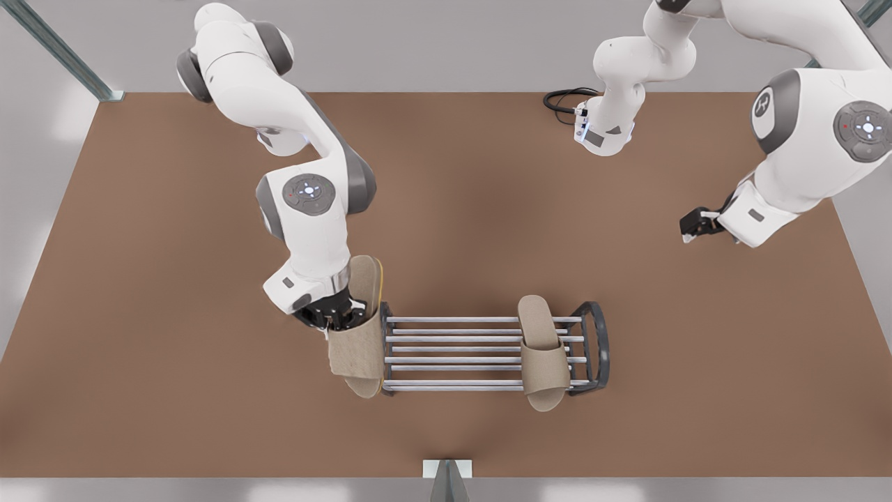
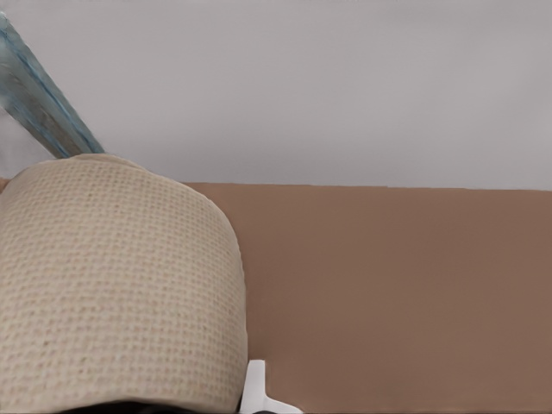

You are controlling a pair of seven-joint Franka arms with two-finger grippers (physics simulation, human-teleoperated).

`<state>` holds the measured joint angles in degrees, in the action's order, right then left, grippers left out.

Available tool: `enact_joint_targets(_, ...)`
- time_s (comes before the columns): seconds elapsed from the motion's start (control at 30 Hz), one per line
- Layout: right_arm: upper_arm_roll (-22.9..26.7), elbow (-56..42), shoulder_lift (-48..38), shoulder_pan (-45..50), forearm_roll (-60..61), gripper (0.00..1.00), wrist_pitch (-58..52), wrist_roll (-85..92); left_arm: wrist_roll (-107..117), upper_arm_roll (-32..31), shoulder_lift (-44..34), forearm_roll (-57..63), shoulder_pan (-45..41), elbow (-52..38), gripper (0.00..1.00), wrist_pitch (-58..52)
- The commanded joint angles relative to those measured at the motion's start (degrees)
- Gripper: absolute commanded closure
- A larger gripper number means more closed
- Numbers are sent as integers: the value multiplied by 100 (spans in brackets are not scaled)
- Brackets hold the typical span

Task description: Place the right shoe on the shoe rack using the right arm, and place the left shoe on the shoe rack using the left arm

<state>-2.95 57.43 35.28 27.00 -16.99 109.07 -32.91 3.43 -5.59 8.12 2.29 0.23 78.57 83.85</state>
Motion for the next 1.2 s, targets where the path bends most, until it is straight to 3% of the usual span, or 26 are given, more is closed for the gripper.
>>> enact_joint_targets(0.0, -30, -4, -39, 173, -32, 79, -202, -3037, -211, -3, -13, 8, 38, -9, 0, -18)
enact_joint_targets(0.13, 57, -3, 145, 463, -59, 79, 34, -3450, -203, -3, -21, 52, 30, 9, 0, -35)
enact_joint_targets(0.3, 392, -4, 717, 657, -67, 79, 1748, -4153, -203, -12, -74, 52, 12, -9, 0, 18)
enact_joint_targets(0.4, 471, -12, 796, 841, -67, 79, 2127, -4294, -203, -21, -74, 166, 12, 0, 0, 26)
enact_joint_targets(1.07, 462, 269, 1297, 1079, -182, 79, 2259, -4039, -62, -267, -259, 210, 3, 62, 0, -395)
enact_joint_targets(1.1, 462, 304, 1297, 1061, -173, 70, 2259, -4012, -36, -276, -267, 210, 3, 62, 0, -404)
enact_joint_targets(1.13, 453, 313, 1297, 1070, -173, 0, 2259, -4083, -36, -293, -267, 210, 3, 62, 0, -395)
enact_joint_targets(1.17, 453, 348, 1297, 1070, -173, 0, 2259, -4065, -36, -293, -267, 210, 3, 62, 0, -395)
